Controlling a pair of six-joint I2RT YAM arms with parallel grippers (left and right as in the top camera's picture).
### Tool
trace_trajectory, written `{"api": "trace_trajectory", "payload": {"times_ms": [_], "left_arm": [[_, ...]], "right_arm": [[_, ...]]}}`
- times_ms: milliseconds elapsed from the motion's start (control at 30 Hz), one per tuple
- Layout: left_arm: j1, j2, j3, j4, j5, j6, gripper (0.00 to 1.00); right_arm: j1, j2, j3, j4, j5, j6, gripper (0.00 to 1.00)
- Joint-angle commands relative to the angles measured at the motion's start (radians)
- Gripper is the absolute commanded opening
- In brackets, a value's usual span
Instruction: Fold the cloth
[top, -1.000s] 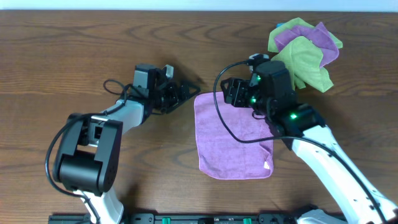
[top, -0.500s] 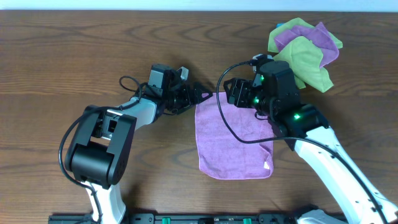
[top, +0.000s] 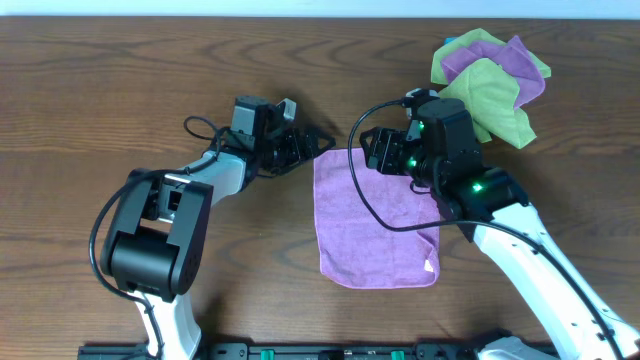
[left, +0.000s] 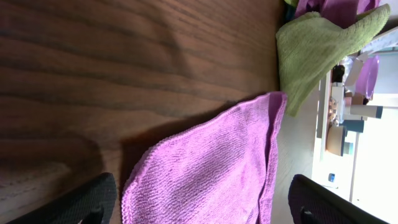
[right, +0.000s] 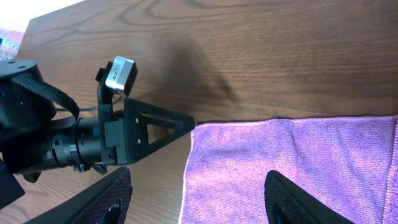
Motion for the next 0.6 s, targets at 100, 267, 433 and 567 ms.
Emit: {"api": "trace_trajectory", "payload": {"times_ms": [100, 267, 433, 567], "left_arm": [[-0.021, 0.009, 0.018, -0.05, -0.03, 0.048, 0.9], [-0.066, 0.009, 0.018, -0.056, -0.078, 0.051, 0.9], [-0.082, 0.009, 0.018, -0.056, -0.089, 0.051, 0.84], [-0.083, 0.009, 0.018, -0.057, -0.109, 0.051, 0.72]], "right_arm": [[-0.006, -0.01, 0.018, -0.002, -0.011, -0.018, 0.69], [-0.006, -0.01, 0.018, 0.003, -0.017, -0.018, 0.68], [-0.006, -0.01, 0.018, 0.004, -0.029, -0.018, 0.68], [-0.006, -0.01, 0.018, 0.003, -0.054, -0.018, 0.67]]}}
